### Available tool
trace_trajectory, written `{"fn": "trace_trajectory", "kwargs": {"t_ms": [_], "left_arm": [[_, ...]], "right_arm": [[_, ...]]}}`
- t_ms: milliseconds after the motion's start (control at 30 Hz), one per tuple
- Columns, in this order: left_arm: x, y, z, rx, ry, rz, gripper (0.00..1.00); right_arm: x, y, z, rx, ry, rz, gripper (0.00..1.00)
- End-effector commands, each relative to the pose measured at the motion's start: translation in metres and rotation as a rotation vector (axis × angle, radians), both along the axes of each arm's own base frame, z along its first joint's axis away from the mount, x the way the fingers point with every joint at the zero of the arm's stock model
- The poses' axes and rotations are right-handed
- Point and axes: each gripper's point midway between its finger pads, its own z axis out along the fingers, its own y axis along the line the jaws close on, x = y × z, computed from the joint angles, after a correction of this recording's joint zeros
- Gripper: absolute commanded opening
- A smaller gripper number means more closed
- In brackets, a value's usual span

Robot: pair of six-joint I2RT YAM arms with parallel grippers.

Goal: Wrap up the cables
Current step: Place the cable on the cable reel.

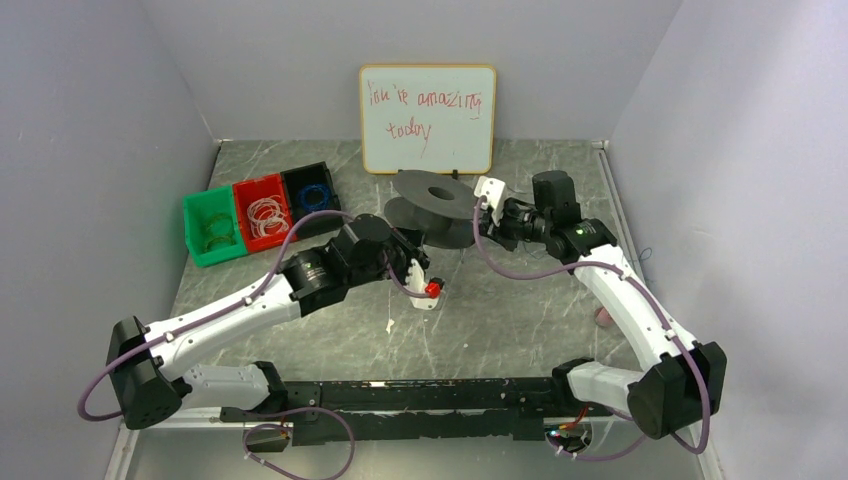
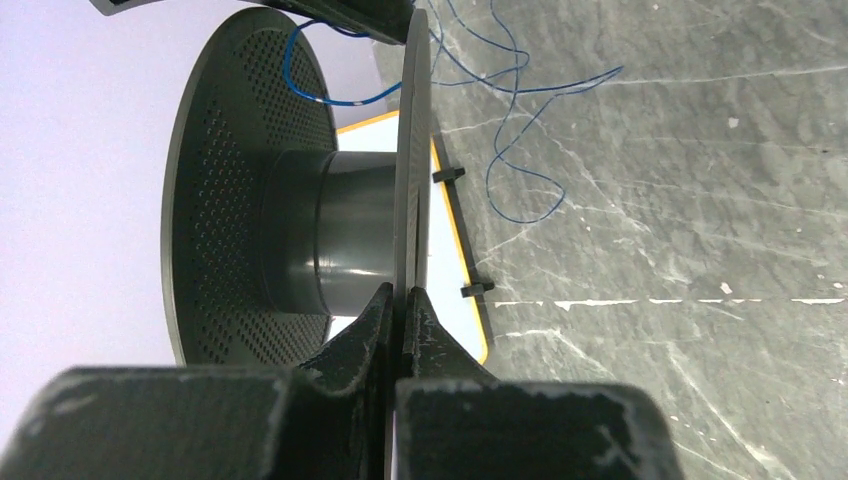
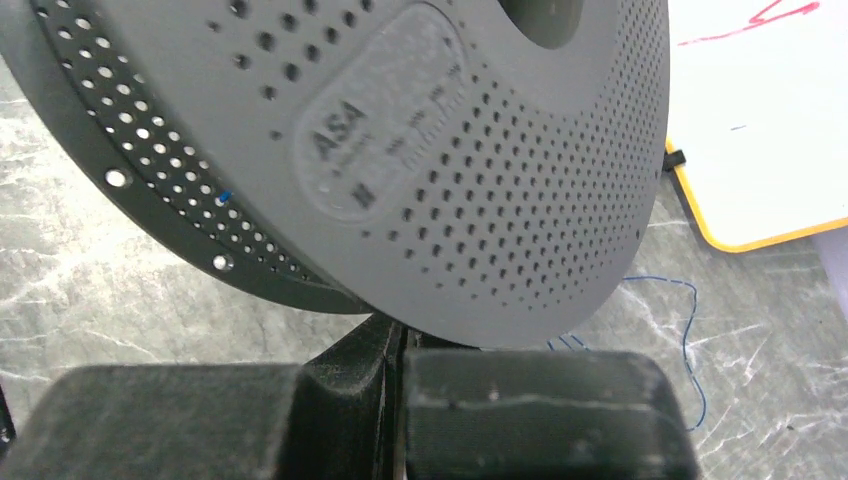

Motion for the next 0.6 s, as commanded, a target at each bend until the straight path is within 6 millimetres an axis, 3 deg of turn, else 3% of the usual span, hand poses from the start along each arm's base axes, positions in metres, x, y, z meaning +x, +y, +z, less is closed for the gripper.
{"fn": "trace_trajectory", "kwargs": {"t_ms": [0, 367, 567], "left_arm": [[0.011, -0.011, 0.061, -0.154, -0.163, 0.007, 0.02], [0.011, -0.011, 0.059, -0.130, -0.268, -0.023, 0.02], [0.021, -0.010, 0.072, -0.154, -0.371, 0.015, 0.02]], "right_arm": [[-0.003, 0.007, 0.008, 0.009, -0.016, 0.013, 0.00], [0.007, -0.007, -0.004, -0.084, -0.042, -0.057, 0.00], [0.007, -0.015, -0.008, -0.154, -0.080, -0.044, 0.00]]}}
